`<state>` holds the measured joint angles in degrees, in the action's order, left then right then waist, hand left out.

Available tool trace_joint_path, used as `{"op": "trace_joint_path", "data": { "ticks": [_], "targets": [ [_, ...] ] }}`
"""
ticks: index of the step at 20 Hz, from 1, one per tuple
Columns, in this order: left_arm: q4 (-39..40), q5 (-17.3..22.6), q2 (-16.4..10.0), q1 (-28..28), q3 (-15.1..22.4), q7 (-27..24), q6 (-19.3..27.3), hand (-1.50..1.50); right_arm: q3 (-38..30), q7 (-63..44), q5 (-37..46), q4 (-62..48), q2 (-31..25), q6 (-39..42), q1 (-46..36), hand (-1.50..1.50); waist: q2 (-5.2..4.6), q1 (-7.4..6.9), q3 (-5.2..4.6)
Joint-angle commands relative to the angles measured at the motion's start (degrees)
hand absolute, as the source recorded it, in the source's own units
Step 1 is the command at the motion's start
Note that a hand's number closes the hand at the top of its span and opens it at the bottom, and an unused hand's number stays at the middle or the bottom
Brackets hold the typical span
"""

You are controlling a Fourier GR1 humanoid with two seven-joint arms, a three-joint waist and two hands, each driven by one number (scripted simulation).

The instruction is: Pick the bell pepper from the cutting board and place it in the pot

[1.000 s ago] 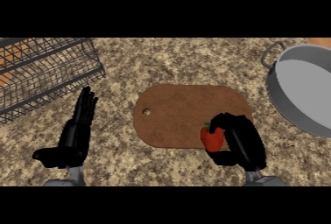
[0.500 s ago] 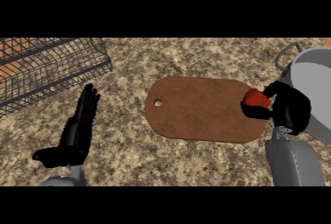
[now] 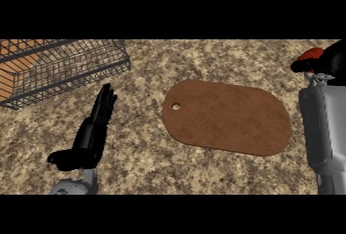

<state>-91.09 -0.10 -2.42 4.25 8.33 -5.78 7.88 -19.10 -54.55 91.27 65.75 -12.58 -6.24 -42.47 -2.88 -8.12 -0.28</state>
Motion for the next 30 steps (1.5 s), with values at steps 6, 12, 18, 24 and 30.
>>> {"op": "trace_joint_path", "data": {
  "ticks": [6, 12, 18, 24, 30],
  "targets": [
    [0.99, 0.33, 0.25, 1.45, -0.53, 0.38, -0.02, 0.0, -3.58, -17.71, 12.98, -18.4, -3.95, 0.38, -16.79, 1.5, 0.17, 0.1, 0.24],
    [2.0, 0.38, 0.13, 0.37, -1.66, -1.09, 0.49, 0.0, -8.02, -18.24, 15.5, -27.57, -7.91, -2.81, -19.75, 1.5, 0.74, 2.39, 0.33],
    [-0.26, 2.18, -2.32, -1.77, -3.91, 0.37, -0.97, 0.0, -11.71, -16.91, 16.42, -32.31, -11.34, -7.21, -18.76, 1.5, 1.61, 4.17, 0.38],
    [-0.73, 1.47, -0.73, -2.89, -3.14, 0.31, 0.49, 0.0, -14.94, -15.7, 15.42, -36.46, -12.18, -11.84, -17.36, 1.5, 1.99, 5.44, 0.38],
    [4.34, 1.21, -0.7, -0.19, -5.01, -2.23, 0.81, 0.0, -20.86, -7.85, 8.71, -39.94, -14.69, -17.13, -13.36, 1.5, 2.03, 6.51, 0.38]
  ]
}}
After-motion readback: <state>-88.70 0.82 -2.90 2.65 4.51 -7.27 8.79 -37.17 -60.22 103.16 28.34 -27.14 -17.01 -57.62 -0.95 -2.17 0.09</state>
